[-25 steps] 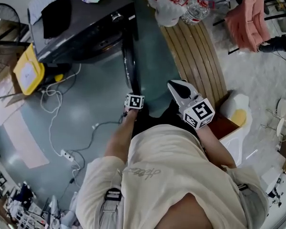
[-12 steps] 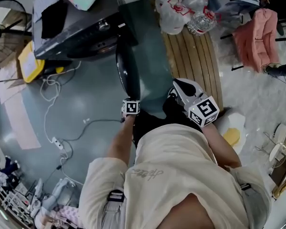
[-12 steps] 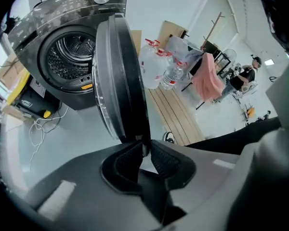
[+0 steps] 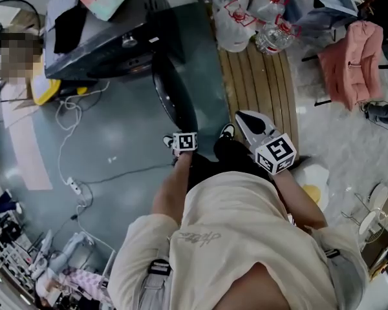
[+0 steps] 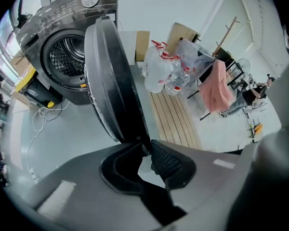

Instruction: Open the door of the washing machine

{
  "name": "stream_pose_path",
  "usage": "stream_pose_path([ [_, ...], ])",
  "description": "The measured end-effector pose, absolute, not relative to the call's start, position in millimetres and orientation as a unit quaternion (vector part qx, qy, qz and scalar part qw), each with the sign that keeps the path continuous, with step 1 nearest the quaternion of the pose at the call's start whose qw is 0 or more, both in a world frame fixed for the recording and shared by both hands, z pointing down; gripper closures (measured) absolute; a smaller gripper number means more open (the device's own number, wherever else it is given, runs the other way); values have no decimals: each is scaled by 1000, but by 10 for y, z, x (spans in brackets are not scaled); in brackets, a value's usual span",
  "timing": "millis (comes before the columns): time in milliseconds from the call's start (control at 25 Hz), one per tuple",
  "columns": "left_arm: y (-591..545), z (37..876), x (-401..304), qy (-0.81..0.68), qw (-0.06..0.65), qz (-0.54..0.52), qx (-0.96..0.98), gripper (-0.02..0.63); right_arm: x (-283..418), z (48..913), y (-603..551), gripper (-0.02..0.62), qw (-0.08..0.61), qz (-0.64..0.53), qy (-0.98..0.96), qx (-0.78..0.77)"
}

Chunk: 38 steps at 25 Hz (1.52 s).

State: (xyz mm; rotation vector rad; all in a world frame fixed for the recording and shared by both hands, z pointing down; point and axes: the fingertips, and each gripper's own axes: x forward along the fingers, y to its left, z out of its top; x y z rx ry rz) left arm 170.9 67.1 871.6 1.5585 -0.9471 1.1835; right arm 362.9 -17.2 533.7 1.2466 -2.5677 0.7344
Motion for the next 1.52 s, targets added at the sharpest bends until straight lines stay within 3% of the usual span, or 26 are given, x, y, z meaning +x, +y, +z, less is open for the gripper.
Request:
stream_pose_path([
  [120, 408, 8689, 1731, -421, 399, 505, 639, 525, 3758, 5406, -188, 594, 93, 263, -862, 424],
  [560, 159, 8613, 2348, -423, 403, 492, 645, 518, 4114, 5572, -122, 594, 84, 288, -839, 454],
  [760, 138, 8613, 3025, -368, 496, 425, 662, 528, 4304, 5593, -120, 594, 81, 293, -829, 470],
  [960, -20, 8570, 3318, -363, 499, 417, 667, 536, 4412, 5603, -90, 594, 81, 293, -826, 476],
  [1080, -267, 8532, 3294, -383, 435, 448, 680, 594, 4508, 5613, -72, 594, 79, 296, -818, 486],
  [1120, -345, 8528, 3274, -390, 418, 456, 682, 592, 4540, 5627, -60, 594, 78, 298, -816, 489],
  [1280, -381, 8533, 3662, -339, 480, 413, 696, 592, 4646, 5678, -20, 594, 76, 306, -807, 498],
  [1520, -965, 8387, 3753, -354, 385, 434, 734, 592, 4710, 5723, -8, 594, 75, 314, -799, 507],
])
